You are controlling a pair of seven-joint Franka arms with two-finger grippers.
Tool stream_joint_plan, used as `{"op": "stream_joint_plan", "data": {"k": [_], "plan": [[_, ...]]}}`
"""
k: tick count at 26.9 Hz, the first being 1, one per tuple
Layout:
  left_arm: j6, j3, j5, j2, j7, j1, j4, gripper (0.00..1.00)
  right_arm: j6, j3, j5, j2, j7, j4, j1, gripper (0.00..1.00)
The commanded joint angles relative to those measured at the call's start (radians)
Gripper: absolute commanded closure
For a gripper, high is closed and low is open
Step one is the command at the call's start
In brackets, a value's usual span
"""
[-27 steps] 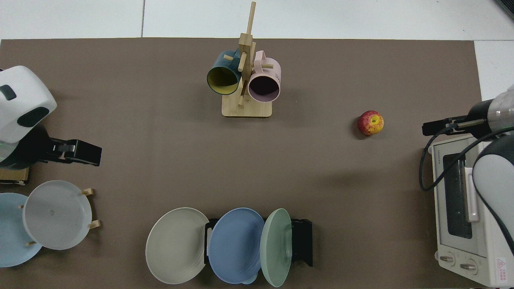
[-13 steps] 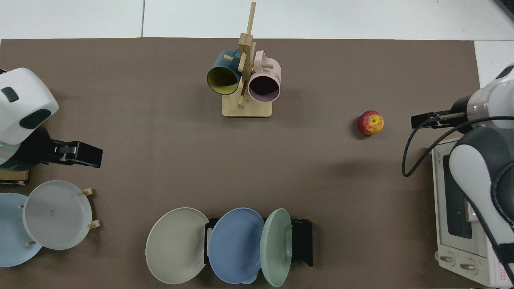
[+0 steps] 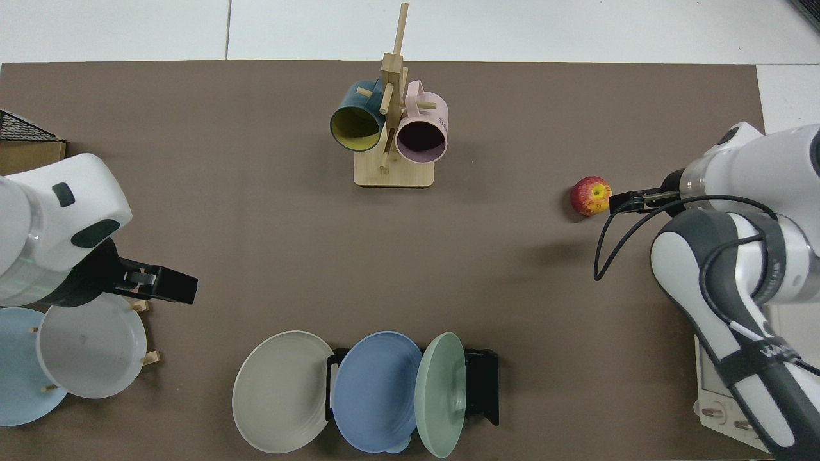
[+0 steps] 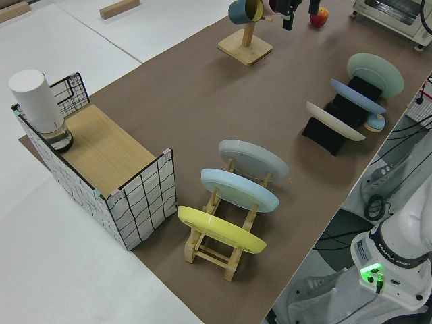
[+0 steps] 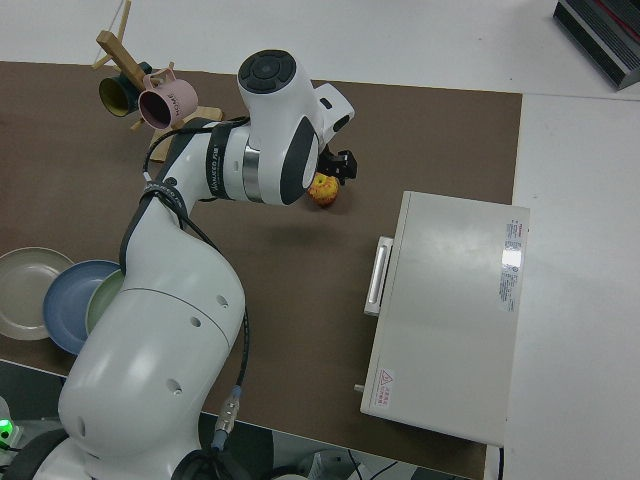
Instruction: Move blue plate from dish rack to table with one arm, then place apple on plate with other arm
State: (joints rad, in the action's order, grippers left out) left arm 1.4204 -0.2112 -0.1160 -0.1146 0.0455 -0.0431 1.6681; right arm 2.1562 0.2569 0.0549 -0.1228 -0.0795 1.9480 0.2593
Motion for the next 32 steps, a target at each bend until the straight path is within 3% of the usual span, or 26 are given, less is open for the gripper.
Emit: {"op": "stream_joint_plan", "data": {"k": [1, 7, 14, 27, 32], "plan": [[0.049, 0.0, -0.079, -0.073, 0.066, 0.009, 0.148, 0.0, 0.048, -0.001, 0.025, -0.024, -0.085, 0.017, -0.009, 0.0], [0.141, -0.048, -0.158, -0.141, 0.068, 0.015, 0.323, 0.0, 0.066, -0.001, 0.026, -0.049, -0.094, 0.022, 0.0, 0.0], [0.29, -0.126, -0.27, -0.227, 0.07, 0.015, 0.502, 0.0, 0.234, -0.002, 0.097, -0.196, -0.094, -0.018, 0.063, 0.0], [0.552, -0.347, -0.424, -0.217, 0.056, 0.015, 0.72, 0.0, 0.229, -0.001, 0.094, -0.23, -0.224, -0.024, 0.017, 0.0], [0.624, -0.405, -0.429, -0.214, -0.01, 0.012, 0.756, 0.0, 0.165, -0.001, 0.1, -0.23, -0.207, -0.087, 0.031, 0.0]]}}
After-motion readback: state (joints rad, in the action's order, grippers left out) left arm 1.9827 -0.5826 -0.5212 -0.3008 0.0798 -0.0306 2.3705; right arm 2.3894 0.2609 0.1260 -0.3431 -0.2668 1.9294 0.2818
